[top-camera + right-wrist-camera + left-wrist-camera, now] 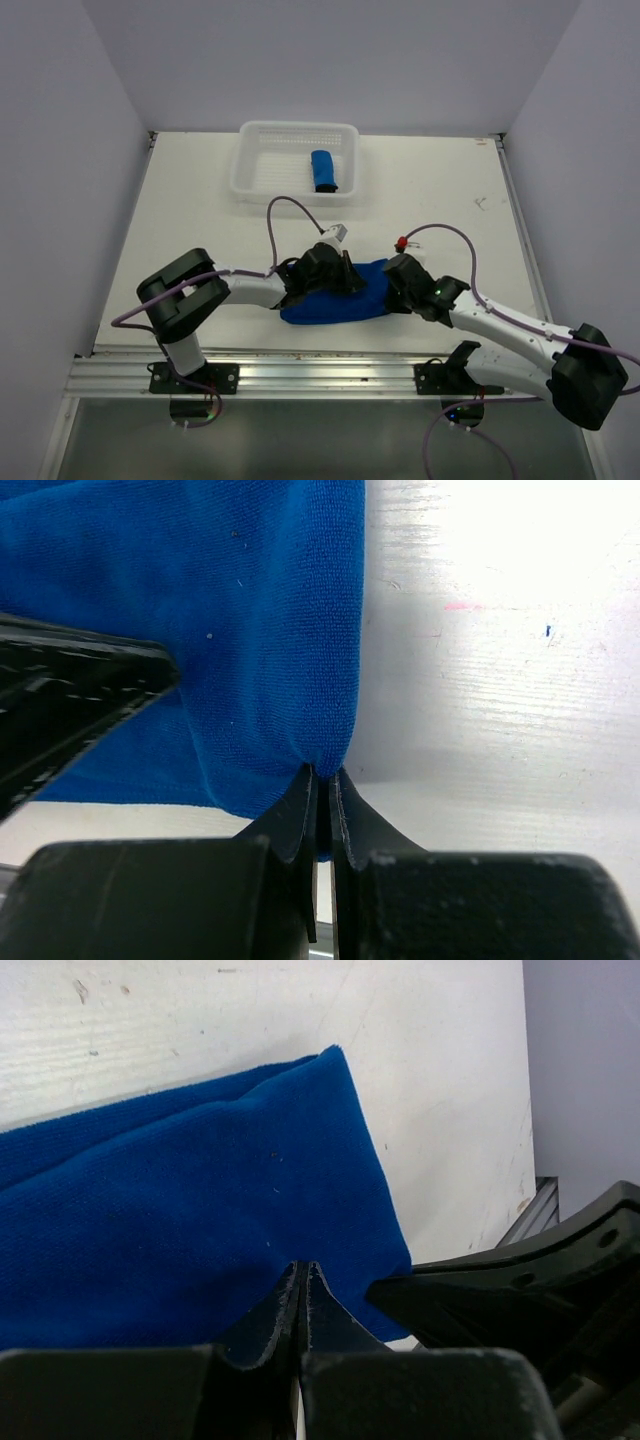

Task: Roll the towels
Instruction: Roll the towel

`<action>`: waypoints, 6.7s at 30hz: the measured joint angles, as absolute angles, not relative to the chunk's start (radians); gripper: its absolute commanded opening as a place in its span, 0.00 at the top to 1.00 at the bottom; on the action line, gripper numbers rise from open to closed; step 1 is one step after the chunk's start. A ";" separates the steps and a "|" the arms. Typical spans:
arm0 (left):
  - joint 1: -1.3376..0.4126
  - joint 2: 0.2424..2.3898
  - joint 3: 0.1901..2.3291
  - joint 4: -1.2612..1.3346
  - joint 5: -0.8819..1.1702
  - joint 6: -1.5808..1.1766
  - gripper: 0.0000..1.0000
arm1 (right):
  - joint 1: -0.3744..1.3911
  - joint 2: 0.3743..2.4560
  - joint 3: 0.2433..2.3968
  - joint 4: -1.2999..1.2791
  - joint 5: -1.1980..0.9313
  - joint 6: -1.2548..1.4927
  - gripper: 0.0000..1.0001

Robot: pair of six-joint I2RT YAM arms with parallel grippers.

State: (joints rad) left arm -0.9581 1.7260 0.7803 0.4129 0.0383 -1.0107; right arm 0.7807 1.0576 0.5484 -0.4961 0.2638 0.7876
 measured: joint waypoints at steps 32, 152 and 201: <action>-0.978 1.853 0.790 0.492 0.056 -1.012 1.00 | 0.911 1.128 0.637 -0.524 0.333 0.713 0.88; -1.290 1.374 0.406 0.366 -0.444 -1.122 0.32 | 0.968 1.401 0.686 -0.267 0.130 1.089 0.47; -1.363 1.452 0.558 0.224 -0.581 -1.059 0.43 | 0.955 1.350 0.649 -0.232 0.065 1.207 0.48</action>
State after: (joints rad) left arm -1.3632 1.4525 0.5583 0.2237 -0.5808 -1.0588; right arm 0.9554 1.3499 0.6487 -0.2317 0.0647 1.2068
